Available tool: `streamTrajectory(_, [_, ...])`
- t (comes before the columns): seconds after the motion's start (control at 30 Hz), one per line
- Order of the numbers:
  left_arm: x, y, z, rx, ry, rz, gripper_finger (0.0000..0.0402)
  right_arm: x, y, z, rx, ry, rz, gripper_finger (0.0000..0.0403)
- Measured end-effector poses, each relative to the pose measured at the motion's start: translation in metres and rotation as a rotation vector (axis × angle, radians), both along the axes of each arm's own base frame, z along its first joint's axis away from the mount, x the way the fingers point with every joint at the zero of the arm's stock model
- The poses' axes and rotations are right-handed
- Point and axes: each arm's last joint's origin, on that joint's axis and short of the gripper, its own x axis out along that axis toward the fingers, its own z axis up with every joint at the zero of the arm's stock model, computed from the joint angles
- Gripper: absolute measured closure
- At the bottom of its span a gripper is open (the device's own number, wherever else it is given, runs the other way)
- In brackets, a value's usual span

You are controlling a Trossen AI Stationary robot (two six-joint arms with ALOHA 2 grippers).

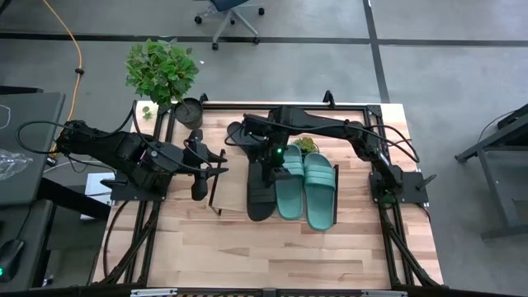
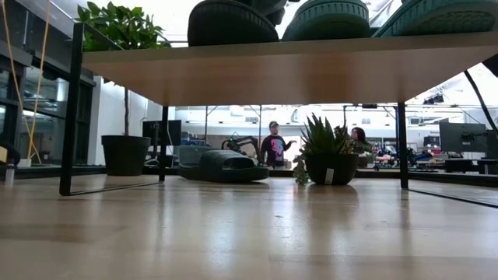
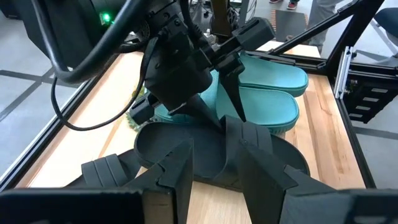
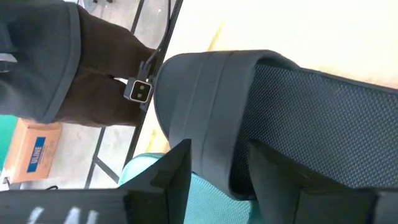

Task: Pick and place slides into the shelf
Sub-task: Put the black slipper on the shelf

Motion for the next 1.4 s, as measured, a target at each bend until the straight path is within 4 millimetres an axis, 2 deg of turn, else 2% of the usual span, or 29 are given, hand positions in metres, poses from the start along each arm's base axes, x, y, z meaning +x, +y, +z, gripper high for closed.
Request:
streamTrajectory(0.43, [0.000, 0.000, 0.000, 0.001, 0.000, 0.000, 0.0291, -0.002, -0.022, 0.003, 0.013, 0.016, -0.091, 0.0249])
streamTrajectory(0.6, [0.000, 0.000, 0.000, 0.019, 0.005, -0.009, 0.0291, -0.003, -0.029, 0.019, 0.006, -0.051, -0.124, 0.0249])
streamTrajectory(0.8, [-0.003, 0.003, 0.002, 0.017, -0.003, -0.002, 0.0291, -0.012, -0.043, 0.042, -0.011, -0.117, -0.221, 0.0249])
streamTrajectory(0.97, [-0.005, 0.021, 0.004, -0.003, 0.001, -0.016, 0.0291, -0.024, -0.047, 0.063, -0.053, -0.162, -0.285, 0.0249])
streamTrajectory(1.17, [-0.005, 0.053, 0.004, -0.005, 0.025, -0.070, 0.0291, -0.045, -0.050, 0.085, -0.097, -0.151, -0.385, 0.0249])
streamTrajectory(1.4, [-0.009, 0.096, 0.000, -0.032, 0.035, -0.135, 0.0291, -0.078, -0.051, 0.106, -0.333, -0.072, -0.567, 0.0249])
